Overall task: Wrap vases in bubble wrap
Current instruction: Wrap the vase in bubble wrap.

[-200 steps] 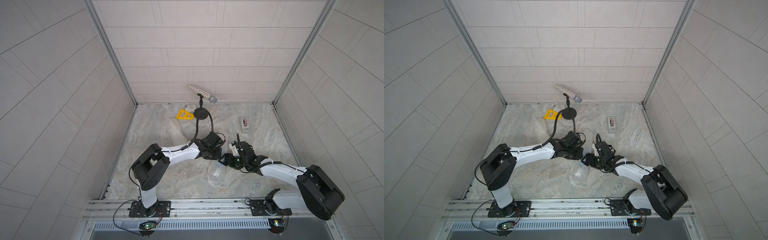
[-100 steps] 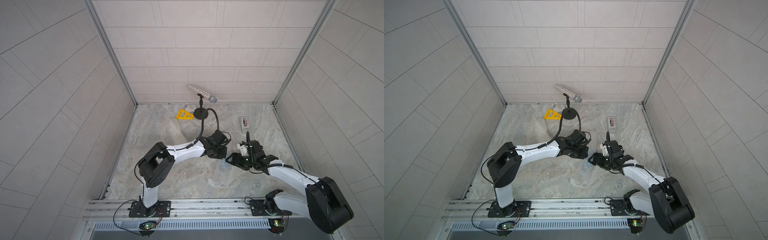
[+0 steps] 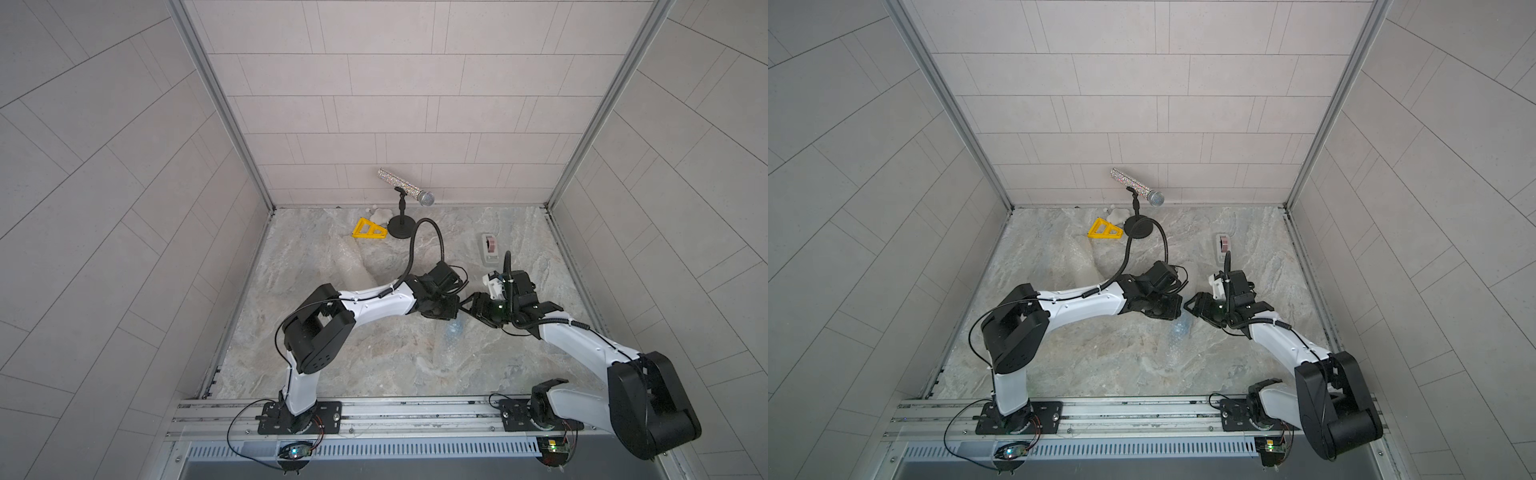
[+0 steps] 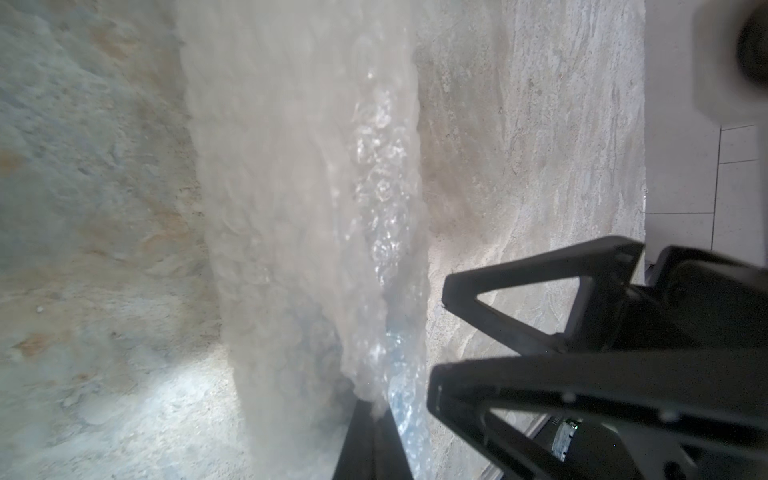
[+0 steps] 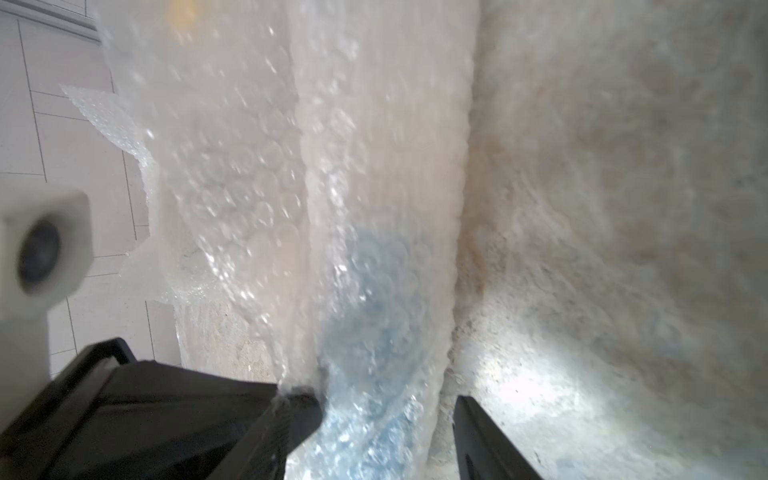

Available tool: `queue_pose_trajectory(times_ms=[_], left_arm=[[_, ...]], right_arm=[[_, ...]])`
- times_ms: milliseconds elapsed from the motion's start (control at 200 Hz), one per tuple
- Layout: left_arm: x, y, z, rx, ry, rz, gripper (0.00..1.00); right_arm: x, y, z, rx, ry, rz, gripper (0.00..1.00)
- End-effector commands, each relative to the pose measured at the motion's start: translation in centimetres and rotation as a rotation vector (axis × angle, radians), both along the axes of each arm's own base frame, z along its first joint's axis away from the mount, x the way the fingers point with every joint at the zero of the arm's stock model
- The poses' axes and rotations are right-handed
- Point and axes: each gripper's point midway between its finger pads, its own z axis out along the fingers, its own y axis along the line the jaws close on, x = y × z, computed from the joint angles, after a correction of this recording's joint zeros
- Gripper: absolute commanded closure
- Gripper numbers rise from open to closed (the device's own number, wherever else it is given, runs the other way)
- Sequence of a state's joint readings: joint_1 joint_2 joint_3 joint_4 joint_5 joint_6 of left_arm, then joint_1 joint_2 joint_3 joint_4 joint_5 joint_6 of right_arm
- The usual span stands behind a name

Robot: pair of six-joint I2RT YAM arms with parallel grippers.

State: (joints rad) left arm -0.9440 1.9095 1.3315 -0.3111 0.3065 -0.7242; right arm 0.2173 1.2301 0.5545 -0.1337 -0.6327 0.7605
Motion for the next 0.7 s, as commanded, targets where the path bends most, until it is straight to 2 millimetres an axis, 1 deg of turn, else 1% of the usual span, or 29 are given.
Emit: queue_pose_trajectory(times_ms=[0,45,95,120,185,385,470,550,611,696], left_arm=[[-0.2,-0.5,-0.5,0.012,0.006,-0.013,1.0],[-0.2,-0.6,-0.5,0.01,0.005,-0.014,1.0],[-0.2,-0.6,-0.6,0.011,0.004,-0.014,1.0],[-0.2,-0.6,-0.6,0.009,0.004,-0.015,1.0],[-0.2,-0.8,-0.6,0.001,0.013,0.0,1.0],[-0.3,-2.0,-0.4,-0.042,0.017,0.007,1.0],[-0.2,-2.3,-0.6,-0.053,0.023,0.014,1.0],[-0.2,-2.3,-0.6,-0.058,0.022,0.018,1.0],[-0.2,-2.3,-0.6,-0.059,0.02,0.021,1.0],[-0.3,-2.4,-0.4,-0.068,0.022,0.018,1.0]], right_arm=[[1.6,0.2,0.7,-0.008,-0.039,0.009,0.34],[1.9,0.2,0.5,-0.018,-0.035,0.013,0.32],[1.8,0.2,-0.2,-0.027,-0.018,0.02,0.29],[2.5,0.5,0.6,-0.023,-0.038,0.027,0.28],[2.7,0.6,0.4,-0.036,-0.027,0.043,0.25],[3.0,1.1,-1.1,-0.041,0.017,0.083,0.24],[2.9,1.2,-2.0,-0.043,0.039,0.093,0.27],[2.8,0.9,-2.7,-0.063,0.047,0.089,0.34],[2.7,0.7,-3.1,-0.077,0.049,0.086,0.37],[2.5,0.5,-3.6,-0.085,0.058,0.085,0.44]])
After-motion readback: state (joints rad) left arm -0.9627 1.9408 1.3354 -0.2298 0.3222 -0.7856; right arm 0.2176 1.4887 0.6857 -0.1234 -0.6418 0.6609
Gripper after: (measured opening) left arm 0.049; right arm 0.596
